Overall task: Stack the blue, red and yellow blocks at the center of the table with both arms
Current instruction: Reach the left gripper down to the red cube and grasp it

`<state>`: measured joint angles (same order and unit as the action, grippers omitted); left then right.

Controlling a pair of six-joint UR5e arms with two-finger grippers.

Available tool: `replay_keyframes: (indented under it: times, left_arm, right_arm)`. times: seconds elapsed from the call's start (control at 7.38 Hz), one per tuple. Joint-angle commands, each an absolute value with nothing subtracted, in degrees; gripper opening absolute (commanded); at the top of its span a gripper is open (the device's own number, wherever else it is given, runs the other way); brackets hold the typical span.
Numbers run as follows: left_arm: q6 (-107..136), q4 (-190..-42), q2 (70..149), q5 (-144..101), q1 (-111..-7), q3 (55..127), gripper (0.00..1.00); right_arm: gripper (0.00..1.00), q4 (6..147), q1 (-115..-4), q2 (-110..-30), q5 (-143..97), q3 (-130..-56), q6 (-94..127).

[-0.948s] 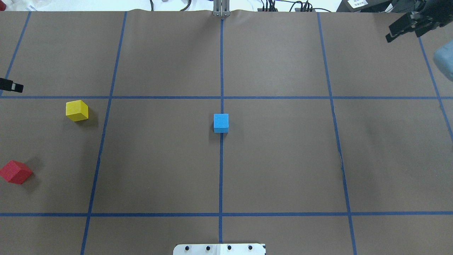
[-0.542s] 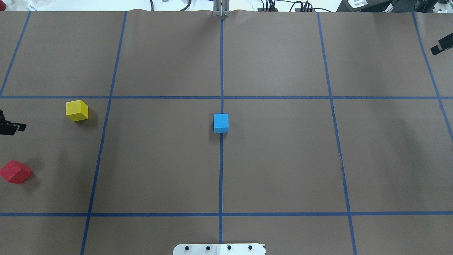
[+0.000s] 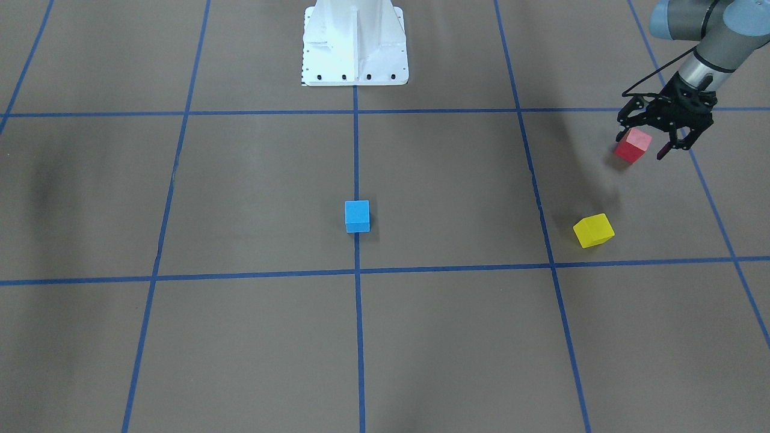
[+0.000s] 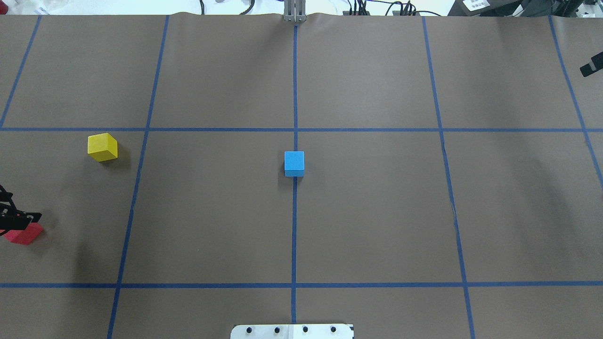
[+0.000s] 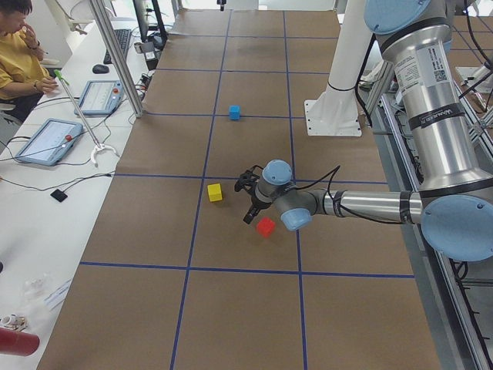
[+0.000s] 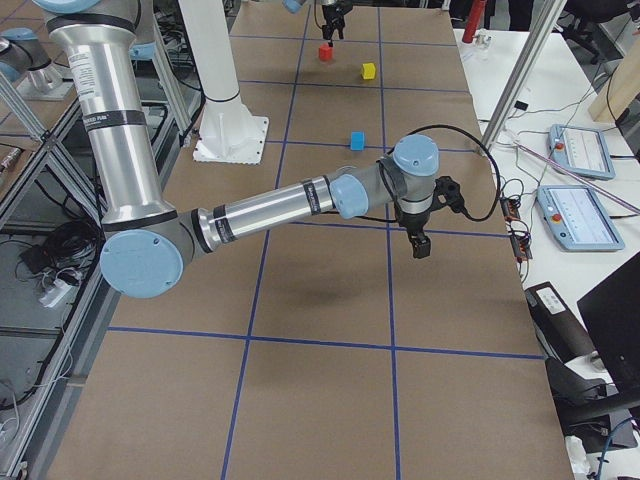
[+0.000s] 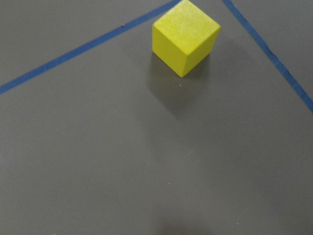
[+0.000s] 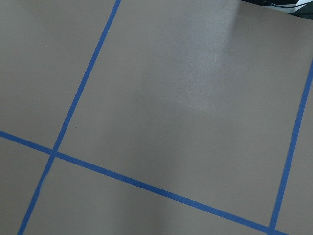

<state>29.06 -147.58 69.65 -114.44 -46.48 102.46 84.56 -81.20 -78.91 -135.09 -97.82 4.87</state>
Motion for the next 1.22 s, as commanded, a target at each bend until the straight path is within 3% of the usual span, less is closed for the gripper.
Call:
replay_keyframes:
  times: [0.0, 0.81, 1.08]
  left_arm:
    - [29.44, -150.90, 65.67, -113.55, -45.00, 102.22, 1.00]
    - [29.53, -150.91, 68.63, -113.64, -43.07, 97.48, 1.00]
    - [29.53, -150.91, 70.66, -113.55, -41.67, 95.63, 0.95]
  right_arm:
    - [1.00, 84.55, -81.21, -78.84, -135.09, -97.74, 4.83]
    - [1.00, 84.55, -81.21, -78.93, -134.65, -97.65, 4.75]
    - [1.00, 84.55, -81.21, -78.93, -134.56, -97.65, 4.75]
